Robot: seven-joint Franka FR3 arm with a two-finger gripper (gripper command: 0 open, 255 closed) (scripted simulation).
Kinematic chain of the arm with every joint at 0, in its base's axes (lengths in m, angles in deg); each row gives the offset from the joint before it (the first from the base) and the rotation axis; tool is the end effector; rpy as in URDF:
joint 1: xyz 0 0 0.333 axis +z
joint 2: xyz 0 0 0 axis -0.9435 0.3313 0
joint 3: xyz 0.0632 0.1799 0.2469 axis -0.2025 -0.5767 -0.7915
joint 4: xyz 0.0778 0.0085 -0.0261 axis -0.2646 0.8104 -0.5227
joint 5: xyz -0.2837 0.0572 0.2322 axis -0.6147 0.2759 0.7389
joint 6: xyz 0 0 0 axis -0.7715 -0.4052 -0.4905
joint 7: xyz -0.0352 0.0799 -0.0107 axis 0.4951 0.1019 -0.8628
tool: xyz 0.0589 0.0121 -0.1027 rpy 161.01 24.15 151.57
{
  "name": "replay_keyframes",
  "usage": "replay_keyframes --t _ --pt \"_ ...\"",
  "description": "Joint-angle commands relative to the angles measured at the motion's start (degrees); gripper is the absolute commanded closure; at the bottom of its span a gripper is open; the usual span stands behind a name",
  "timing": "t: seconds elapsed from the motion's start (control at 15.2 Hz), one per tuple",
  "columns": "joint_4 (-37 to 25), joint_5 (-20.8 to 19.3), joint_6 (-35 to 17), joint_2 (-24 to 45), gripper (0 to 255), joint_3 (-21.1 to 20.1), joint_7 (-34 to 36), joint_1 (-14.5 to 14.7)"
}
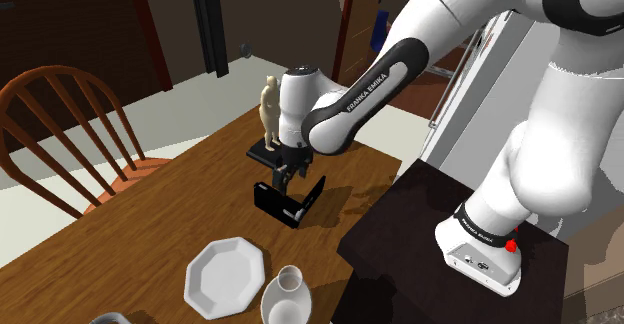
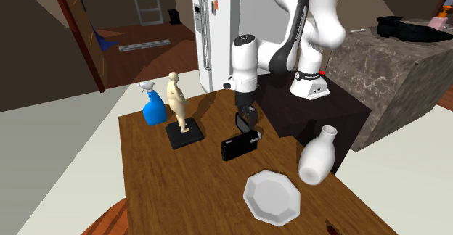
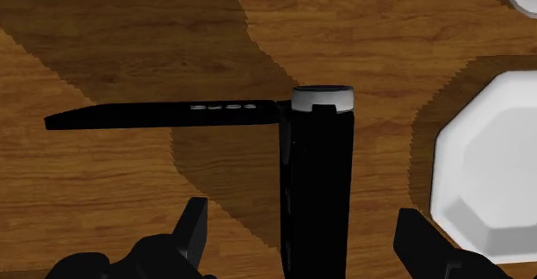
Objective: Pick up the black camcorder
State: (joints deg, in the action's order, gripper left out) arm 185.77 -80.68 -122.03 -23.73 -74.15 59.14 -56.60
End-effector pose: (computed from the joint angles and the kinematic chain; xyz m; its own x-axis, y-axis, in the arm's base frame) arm 0.4358 0.2483 0.2353 0.9873 0.1496 -0.0528 0.1460 -0.9871 -0.0662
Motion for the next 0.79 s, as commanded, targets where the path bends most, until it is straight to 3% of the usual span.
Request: replay_keyframes --t 0.0,0.13,0.73 --pt "-3.38 -2.65 -1.67 4.73 0 0.53 2.16 1.62" --pt "-5.85 -4.38 -2.8 8.14 0 1.24 3.51 3.06" --pt "-6.7 -6.06 -7.38 13.62 0 2.71 4.41 4.22"
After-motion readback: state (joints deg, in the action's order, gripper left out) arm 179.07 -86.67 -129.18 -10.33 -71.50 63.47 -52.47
